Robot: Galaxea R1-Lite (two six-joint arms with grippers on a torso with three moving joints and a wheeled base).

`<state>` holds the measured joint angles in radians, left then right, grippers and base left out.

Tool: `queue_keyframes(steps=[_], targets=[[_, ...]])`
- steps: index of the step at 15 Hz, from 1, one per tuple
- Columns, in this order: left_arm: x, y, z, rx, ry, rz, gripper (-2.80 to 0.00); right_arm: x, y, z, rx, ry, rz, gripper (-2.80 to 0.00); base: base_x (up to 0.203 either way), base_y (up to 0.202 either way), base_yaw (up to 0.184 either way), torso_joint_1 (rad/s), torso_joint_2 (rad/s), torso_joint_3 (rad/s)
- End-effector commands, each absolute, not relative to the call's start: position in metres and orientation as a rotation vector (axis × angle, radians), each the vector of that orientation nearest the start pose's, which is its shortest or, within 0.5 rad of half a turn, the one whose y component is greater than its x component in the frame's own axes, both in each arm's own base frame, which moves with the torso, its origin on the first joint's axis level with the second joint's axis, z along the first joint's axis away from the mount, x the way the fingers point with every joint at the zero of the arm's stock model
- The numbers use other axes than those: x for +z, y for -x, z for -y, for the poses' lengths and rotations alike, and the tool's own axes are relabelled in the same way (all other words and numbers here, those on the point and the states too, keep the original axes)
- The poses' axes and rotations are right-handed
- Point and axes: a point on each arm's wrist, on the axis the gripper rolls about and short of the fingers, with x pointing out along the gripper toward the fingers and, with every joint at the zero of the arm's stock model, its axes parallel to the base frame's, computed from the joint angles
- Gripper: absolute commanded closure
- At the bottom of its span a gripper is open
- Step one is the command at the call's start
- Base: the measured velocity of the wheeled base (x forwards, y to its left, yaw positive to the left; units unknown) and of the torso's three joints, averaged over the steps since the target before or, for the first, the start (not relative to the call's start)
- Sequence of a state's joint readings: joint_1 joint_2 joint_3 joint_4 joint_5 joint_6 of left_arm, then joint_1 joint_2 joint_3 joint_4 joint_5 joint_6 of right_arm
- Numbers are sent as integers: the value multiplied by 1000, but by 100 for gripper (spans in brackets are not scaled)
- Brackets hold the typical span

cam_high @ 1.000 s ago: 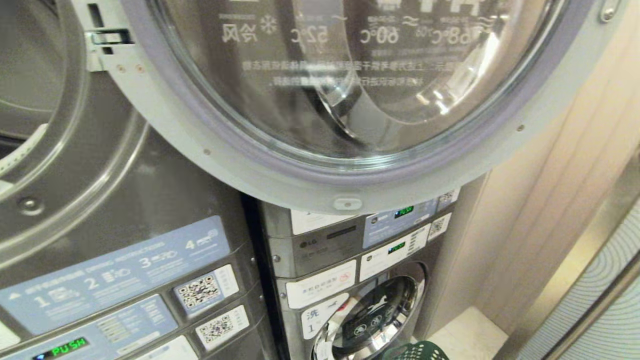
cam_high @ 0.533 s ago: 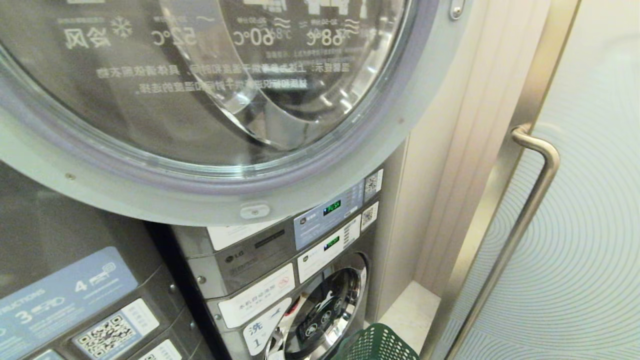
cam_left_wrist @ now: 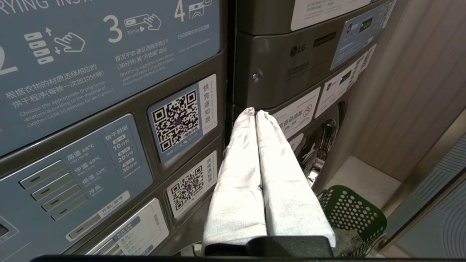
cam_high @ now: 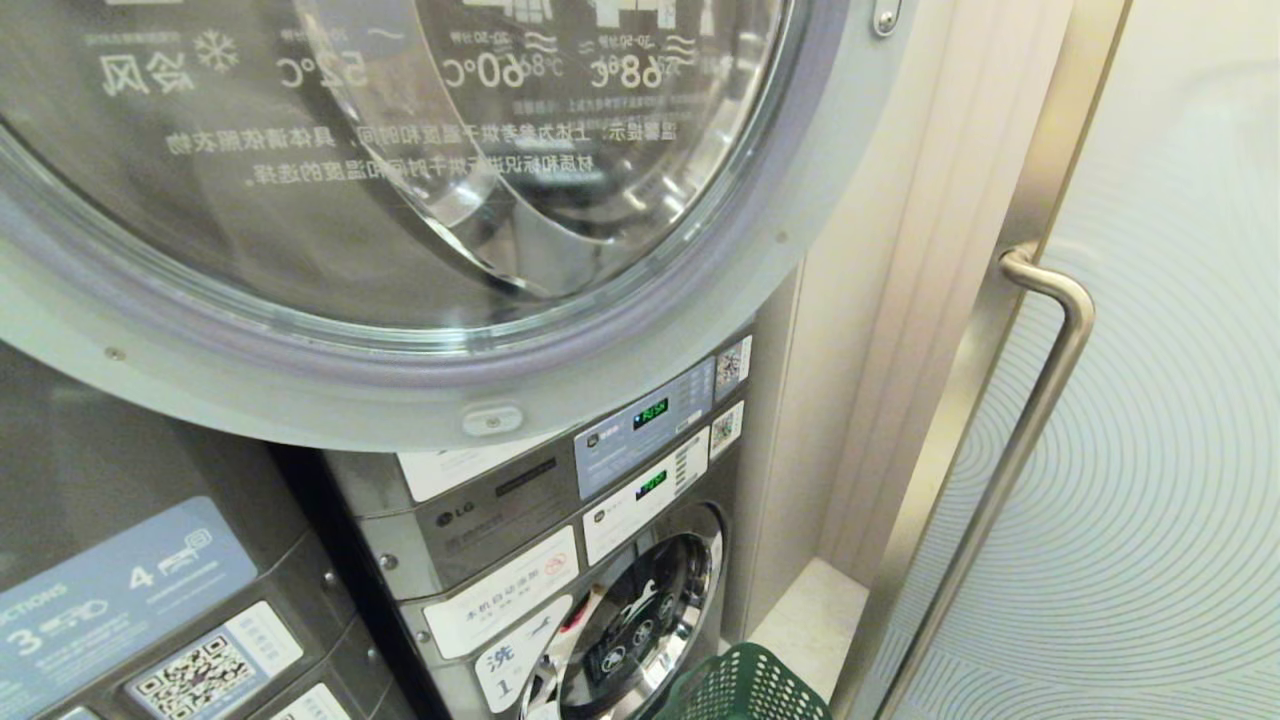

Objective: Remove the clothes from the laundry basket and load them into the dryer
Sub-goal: Take the clothes out of the basket

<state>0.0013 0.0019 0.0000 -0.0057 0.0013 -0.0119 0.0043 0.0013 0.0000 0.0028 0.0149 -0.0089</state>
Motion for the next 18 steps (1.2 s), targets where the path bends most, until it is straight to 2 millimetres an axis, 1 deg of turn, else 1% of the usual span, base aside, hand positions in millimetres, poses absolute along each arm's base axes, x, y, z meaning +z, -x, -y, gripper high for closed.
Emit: queue_keyframes(steps=[1, 18], targets=[[76, 23, 0, 3, 12, 3, 0, 75, 23, 0, 20, 9, -5, 0, 0, 0, 0, -57, 153, 64], [76, 23, 0, 3, 12, 3, 0, 75, 23, 0, 3, -12, -3, 0, 0, 0, 0, -57, 119, 63]])
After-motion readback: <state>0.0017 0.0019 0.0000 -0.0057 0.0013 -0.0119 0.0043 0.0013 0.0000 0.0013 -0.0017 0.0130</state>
